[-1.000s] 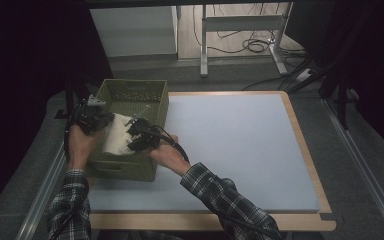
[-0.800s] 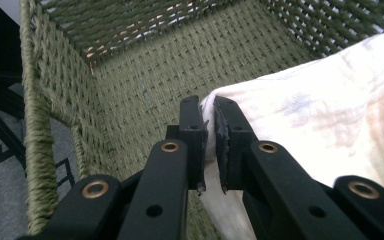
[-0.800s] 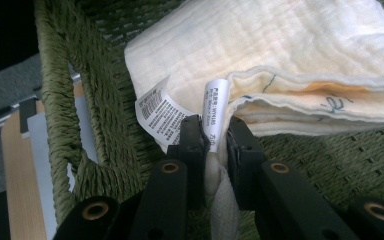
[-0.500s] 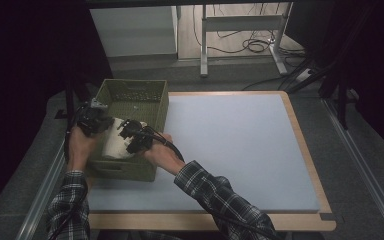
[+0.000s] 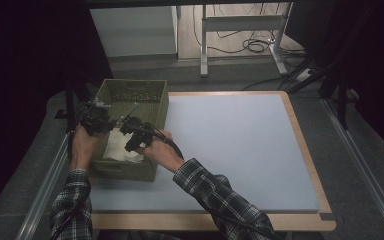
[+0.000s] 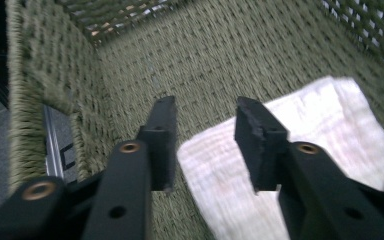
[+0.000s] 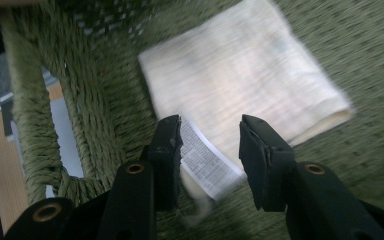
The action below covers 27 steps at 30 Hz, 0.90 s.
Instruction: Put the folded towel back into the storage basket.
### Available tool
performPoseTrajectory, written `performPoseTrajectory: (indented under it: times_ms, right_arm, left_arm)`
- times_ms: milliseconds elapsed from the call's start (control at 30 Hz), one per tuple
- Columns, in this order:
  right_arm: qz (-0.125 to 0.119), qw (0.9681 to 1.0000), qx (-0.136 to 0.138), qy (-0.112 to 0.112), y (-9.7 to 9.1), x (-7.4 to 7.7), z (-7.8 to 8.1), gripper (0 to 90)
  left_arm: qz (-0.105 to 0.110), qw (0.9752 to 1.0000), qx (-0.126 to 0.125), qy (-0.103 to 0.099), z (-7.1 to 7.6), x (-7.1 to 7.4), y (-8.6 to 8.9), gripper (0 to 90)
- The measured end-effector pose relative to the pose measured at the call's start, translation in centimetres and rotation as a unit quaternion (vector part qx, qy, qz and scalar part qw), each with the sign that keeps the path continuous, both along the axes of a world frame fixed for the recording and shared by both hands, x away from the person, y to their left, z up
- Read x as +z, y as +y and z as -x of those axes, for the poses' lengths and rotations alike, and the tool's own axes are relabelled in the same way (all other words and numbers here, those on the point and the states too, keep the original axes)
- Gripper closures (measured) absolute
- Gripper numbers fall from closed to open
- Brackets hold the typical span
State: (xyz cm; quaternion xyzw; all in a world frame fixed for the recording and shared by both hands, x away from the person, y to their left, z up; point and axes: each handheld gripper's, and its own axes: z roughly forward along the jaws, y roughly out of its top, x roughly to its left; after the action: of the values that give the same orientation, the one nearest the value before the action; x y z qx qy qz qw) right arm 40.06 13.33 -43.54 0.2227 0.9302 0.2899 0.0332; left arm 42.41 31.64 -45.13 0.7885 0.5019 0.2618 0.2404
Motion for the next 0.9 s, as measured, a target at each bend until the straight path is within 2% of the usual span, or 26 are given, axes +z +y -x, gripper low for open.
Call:
performPoseTrajectory:
  times_ms: [100, 267, 333, 400, 433, 467, 500, 767, 900]
  right_arm:
    - [-0.017, 0.9998, -0.005, -0.009, -0.9, 0.8, -0.3, 58.7]
    - [-0.032, 0.9991, -0.004, -0.027, -2.1, 1.5, -0.4, 54.7]
    - [-0.041, 0.9983, -0.002, -0.042, -3.0, 1.7, -0.4, 48.8]
    - [-0.047, 0.9978, 0.0, -0.048, -3.5, 1.7, -0.4, 43.9]
    - [-0.052, 0.9973, 0.004, -0.052, -3.8, 1.7, -0.5, 41.8]
    - [-0.052, 0.9973, 0.004, -0.052, -3.8, 1.7, -0.5, 41.8]
    - [-0.058, 0.9968, 0.005, -0.054, -4.3, 1.8, -0.4, 38.3]
    - [-0.086, 0.9939, -0.001, -0.069, -6.4, 2.3, -0.4, 26.7]
    - [-0.087, 0.9933, 0.0, -0.076, -7.5, 2.2, -0.3, 21.1]
  left_arm:
    - [0.015, 0.9998, 0.011, -0.011, 0.1, 0.4, 0.2, 52.2]
    - [0.025, 0.9994, 0.015, -0.017, 0.2, 0.7, 0.1, 41.0]
    - [0.04, 0.9989, 0.015, -0.017, 0.1, 0.8, -0.1, 36.0]
    - [0.045, 0.9988, 0.015, -0.017, 0.1, 0.8, -0.2, 32.6]
    - [0.057, 0.9981, 0.014, -0.021, 0.1, 0.9, -0.4, 30.3]
    - [0.057, 0.9981, 0.014, -0.021, 0.1, 0.9, -0.4, 29.0]
    - [0.071, 0.9972, 0.011, -0.023, 0.1, 1.1, -0.6, 27.8]
    - [0.103, 0.9944, -0.002, -0.026, -0.1, 1.5, -1.7, 15.7]
    - [0.116, 0.9928, -0.011, -0.026, -0.3, 1.7, -2.6, 11.8]
